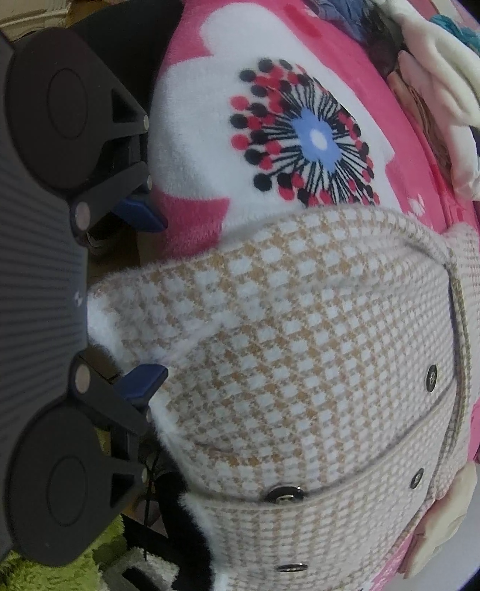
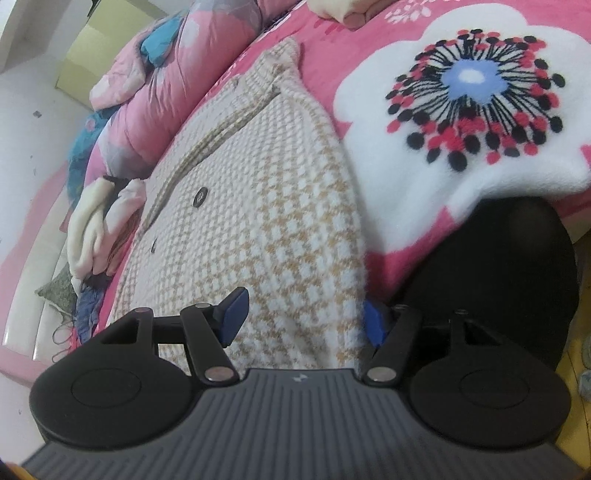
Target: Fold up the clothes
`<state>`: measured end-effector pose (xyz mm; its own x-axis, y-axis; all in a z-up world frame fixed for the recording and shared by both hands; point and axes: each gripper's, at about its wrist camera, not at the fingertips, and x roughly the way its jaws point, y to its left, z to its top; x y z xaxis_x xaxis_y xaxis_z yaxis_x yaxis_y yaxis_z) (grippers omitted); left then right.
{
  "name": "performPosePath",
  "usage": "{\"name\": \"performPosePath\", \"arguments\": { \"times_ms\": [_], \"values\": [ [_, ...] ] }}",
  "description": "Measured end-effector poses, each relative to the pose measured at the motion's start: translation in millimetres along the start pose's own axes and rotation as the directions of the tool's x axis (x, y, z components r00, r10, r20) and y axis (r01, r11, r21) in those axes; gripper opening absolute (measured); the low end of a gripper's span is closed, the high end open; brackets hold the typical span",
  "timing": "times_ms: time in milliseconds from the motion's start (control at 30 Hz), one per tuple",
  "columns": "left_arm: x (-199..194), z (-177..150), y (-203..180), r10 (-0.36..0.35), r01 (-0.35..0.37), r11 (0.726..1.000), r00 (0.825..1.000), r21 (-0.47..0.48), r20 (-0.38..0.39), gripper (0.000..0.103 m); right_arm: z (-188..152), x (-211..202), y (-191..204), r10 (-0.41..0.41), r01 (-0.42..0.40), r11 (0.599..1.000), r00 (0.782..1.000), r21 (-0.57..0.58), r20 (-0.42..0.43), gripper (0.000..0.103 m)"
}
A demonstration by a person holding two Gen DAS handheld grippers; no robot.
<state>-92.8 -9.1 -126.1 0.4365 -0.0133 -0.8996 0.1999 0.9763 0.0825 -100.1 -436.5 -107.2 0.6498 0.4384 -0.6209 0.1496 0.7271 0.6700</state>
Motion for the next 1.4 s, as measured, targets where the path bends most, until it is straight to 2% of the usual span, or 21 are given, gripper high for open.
{"name": "performPosePath", "arguments": {
  "times_ms": [600, 800, 867, 1200, 1300, 1400],
  "values": [
    [-3, 0, -38, 0.033, -0.032, 0.998, 0.999, 0.052, -0.016, 0.082, 1, 8, 7, -0.008, 0.004, 0.996, 0.999, -0.092, -0.042, 0.065],
    [-2, -4, -39, 0.031, -0.03, 0.998, 0.999, 0.06, -0.023, 0.082, -2, 11, 10, -0.006, -0.001, 0.994, 0.998, -0.112, -0.066, 0.065],
    [9, 3, -18, 0.027, -0.026, 0.998, 0.999, 0.064, -0.026, 0.082, -3, 11, 10, -0.005, -0.003, 0.993, 0.997, -0.115, -0.071, 0.065],
    [13, 1, -20, 0.01, -0.007, 0.997, 0.999, 0.075, -0.049, 0.084, -9, 14, 13, 0.008, -0.02, 0.992, 0.995, -0.124, -0.096, 0.065],
    [15, -5, -4, -0.044, 0.046, 0.997, 0.999, 0.058, -0.024, 0.084, -11, 15, 13, 0.015, -0.028, 0.992, 0.994, -0.127, -0.107, 0.065],
    [10, -13, 12, -0.171, 0.17, 0.985, 0.984, 0.034, 0.047, 0.084, -14, 15, 14, 0.025, -0.04, 0.991, 0.993, -0.124, -0.119, 0.065]
  ]
}}
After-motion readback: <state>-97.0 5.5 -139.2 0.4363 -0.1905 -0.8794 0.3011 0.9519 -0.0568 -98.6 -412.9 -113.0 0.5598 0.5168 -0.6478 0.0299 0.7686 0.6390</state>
